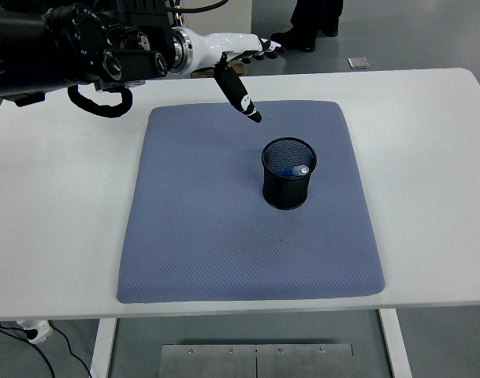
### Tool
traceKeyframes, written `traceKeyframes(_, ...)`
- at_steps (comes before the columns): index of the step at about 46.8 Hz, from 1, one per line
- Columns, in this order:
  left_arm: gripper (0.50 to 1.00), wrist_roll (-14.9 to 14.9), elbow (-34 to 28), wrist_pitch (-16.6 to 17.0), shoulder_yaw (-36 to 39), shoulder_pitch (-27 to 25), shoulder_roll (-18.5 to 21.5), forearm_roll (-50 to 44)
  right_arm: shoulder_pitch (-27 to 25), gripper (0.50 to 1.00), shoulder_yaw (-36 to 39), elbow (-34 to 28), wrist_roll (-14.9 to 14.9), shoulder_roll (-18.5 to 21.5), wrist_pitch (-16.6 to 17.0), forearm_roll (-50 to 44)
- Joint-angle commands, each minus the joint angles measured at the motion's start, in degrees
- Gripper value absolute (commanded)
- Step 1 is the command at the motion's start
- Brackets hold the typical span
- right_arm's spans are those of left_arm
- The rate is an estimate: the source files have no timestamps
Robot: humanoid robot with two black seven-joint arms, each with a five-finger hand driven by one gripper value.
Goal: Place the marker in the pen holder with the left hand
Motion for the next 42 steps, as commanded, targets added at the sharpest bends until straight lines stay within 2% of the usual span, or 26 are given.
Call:
traceKeyframes(1, 1.0, 0.0, -0.1, -0.5, -0.1, -0.1, 1.6, 0.2, 0.0, 1.0, 0.0, 0.0, 0.0, 0.0, 0.0, 0.0)
traceKeyframes(14, 1.0, 0.1, -0.1, -1.0, -0.4, 0.4, 8.9, 0.3, 0.0, 1.0, 0.0, 0.0, 0.0, 0.0, 0.0, 0.0)
traceKeyframes(16, 1.0, 0.1, -0.2, -1.0, -0.8, 0.4, 11.3, 0.3, 0.0, 1.0, 0.0, 0.0, 0.0, 0.0, 0.0, 0.0)
traceKeyframes(25, 1.0, 0.1, -0.2, -1.0, -4.1, 0.6, 16.3, 0.3, 0.0, 1.0, 0.0, 0.0, 0.0, 0.0, 0.0, 0.0)
traceKeyframes(26, 1.0, 0.0, -0.2, -0.9, -5.9, 1.1, 18.1, 0.3, 0.0, 1.0, 0.0, 0.0, 0.0, 0.0, 0.0, 0.0)
traceKeyframes(32, 1.0, 0.0, -0.1, -0.7, -9.6, 2.8, 22.1, 0.2, 0.0, 1.0, 0.1, 0.0, 0.0, 0.0, 0.0, 0.0)
traceKeyframes(42, 1.0, -0.1, 1.0, -0.7, -17.6, 8.8, 28.1, 0.1, 0.0, 1.0, 0.1, 0.0, 0.0, 0.0, 0.0, 0.0)
